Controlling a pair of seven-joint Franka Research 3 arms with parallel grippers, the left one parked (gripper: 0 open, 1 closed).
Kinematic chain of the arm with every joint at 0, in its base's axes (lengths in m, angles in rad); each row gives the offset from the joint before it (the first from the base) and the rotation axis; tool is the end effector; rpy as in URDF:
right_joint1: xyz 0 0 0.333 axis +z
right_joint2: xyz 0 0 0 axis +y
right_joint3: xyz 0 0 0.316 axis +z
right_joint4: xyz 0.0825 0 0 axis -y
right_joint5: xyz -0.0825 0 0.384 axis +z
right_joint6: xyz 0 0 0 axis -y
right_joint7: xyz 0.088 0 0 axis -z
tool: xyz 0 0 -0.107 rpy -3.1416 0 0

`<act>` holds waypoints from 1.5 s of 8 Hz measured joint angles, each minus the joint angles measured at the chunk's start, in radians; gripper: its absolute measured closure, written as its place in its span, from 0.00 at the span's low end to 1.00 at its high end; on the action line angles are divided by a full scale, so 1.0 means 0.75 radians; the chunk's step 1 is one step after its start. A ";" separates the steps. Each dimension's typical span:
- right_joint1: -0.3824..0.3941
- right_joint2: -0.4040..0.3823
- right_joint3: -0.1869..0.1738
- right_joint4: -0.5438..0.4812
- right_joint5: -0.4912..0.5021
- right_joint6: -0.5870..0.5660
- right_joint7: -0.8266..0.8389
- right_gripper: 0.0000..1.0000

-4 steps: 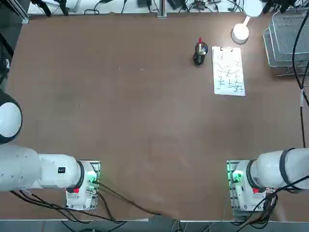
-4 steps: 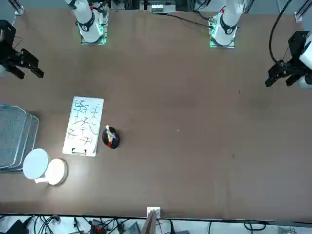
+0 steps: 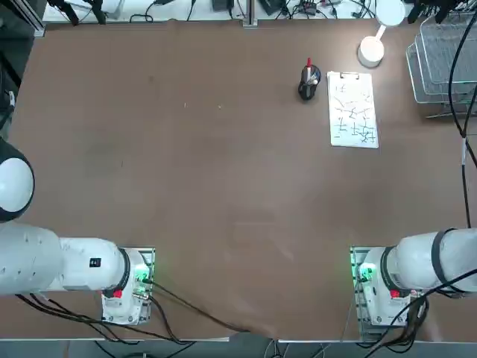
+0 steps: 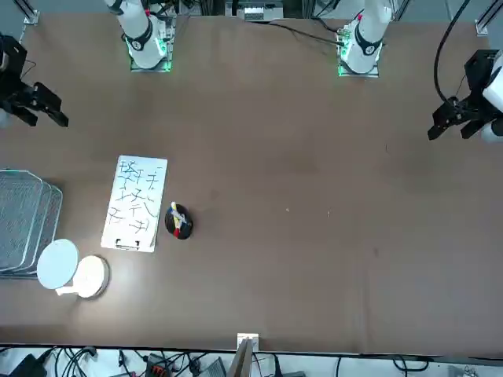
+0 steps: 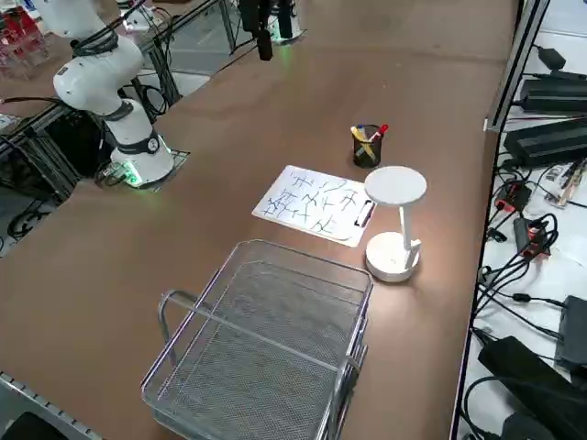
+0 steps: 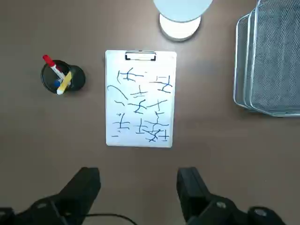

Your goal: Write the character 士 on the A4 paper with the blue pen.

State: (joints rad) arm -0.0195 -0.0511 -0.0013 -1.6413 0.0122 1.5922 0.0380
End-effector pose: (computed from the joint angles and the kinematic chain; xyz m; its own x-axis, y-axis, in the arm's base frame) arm 0.5399 -0.0100 0.6210 0.9983 -0.0590 0.0015 -0.0590 -0.9982 -0.0123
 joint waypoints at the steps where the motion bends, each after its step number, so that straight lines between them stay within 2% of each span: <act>1: 0.001 0.001 0.000 0.000 0.027 0.034 0.029 0.00; 4: 0.023 0.036 0.022 -0.022 0.126 0.112 0.046 0.00; 5: 0.036 0.066 0.040 -0.051 0.183 0.156 0.046 0.00; 6: 0.049 0.095 0.078 -0.088 0.211 0.234 0.050 0.00; 7: 0.066 0.129 0.139 -0.154 0.221 0.371 0.064 0.00; 8: 0.073 0.152 0.172 -0.207 0.224 0.471 0.070 0.01; 9: 0.079 0.172 0.205 -0.282 0.226 0.611 0.072 0.01; 11: 0.088 0.218 0.263 -0.489 0.227 0.985 0.096 0.01; 12: 0.096 0.247 0.275 -0.571 0.227 1.133 0.112 0.02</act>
State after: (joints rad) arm 0.0526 0.1338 0.2048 -2.0695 0.1827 2.4422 0.1223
